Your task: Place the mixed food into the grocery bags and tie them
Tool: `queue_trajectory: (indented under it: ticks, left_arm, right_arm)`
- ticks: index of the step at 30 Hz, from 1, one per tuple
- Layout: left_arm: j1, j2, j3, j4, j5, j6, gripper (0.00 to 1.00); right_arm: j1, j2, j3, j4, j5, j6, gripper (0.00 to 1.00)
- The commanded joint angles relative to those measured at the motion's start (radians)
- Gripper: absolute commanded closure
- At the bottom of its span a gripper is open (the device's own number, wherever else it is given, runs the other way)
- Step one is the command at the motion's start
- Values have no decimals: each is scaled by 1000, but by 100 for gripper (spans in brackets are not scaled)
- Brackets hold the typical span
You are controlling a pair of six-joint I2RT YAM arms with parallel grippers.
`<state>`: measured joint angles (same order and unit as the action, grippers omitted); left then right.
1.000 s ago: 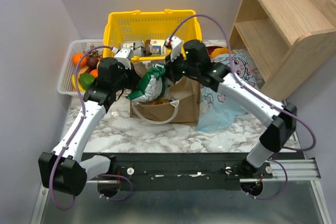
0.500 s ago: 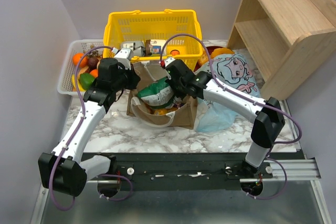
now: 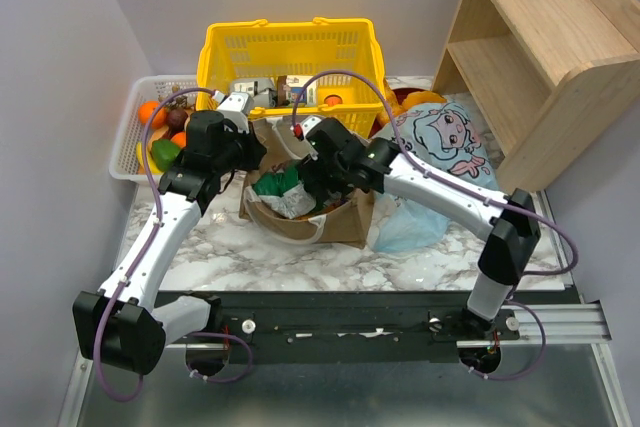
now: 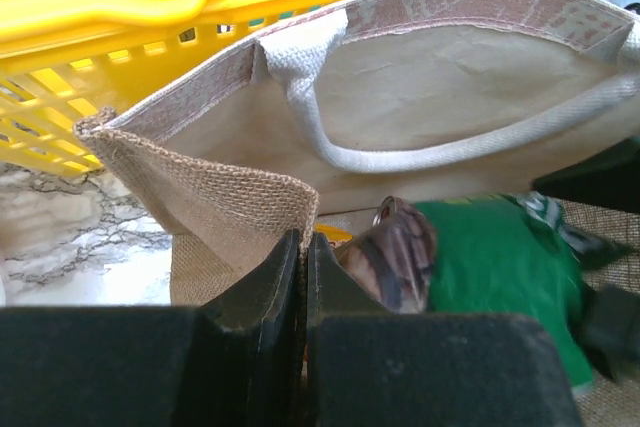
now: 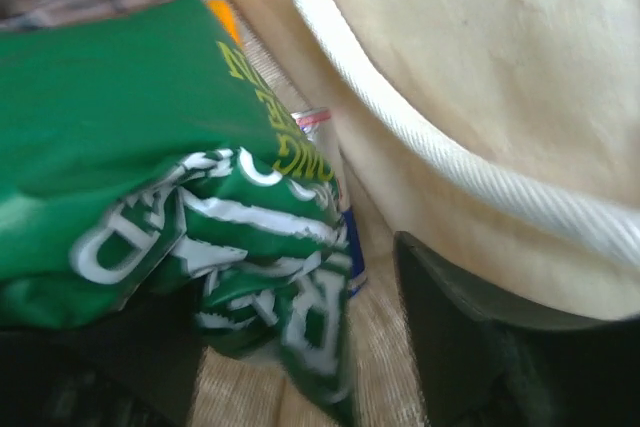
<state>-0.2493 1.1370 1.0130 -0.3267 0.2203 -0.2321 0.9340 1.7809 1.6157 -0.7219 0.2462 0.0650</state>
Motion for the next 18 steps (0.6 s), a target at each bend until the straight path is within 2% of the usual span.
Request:
queue_trajectory:
  ticks: [1, 5, 8, 9, 11, 12, 15, 17, 18]
  left_arm:
    - [1, -26, -5, 25, -22, 4, 100]
    - [1, -28, -5, 25, -24, 4, 100]
    - [1, -28, -5, 25, -24, 5, 100]
    - [1, -28, -5, 25, -24, 4, 100]
    - [1, -26, -7, 26, -22, 2, 100]
    - [1, -25, -7, 25, -22, 2, 100]
    - [1, -26, -7, 26, -24, 4, 100]
    - [1, -29, -8, 25, -29, 5, 100]
    - [1, -29, -8, 26, -32, 7, 100]
  right_arm:
    - [22, -188, -14, -44, -125, -54, 16]
    - [22, -303, -23, -4, -182, -67, 14]
    - [23, -357, -45, 85, -231, -22, 19]
    - [23, -362, -72, 117, -242, -16, 28]
    - [23, -351, -89, 197, -315, 7, 38]
    - [23, -312, -89, 214, -337, 10, 51]
    - [22, -226, -73, 263, -381, 22, 68]
    - [23, -132, -57, 265, -378, 28, 71]
    - [23, -105, -53, 256, -380, 32, 76]
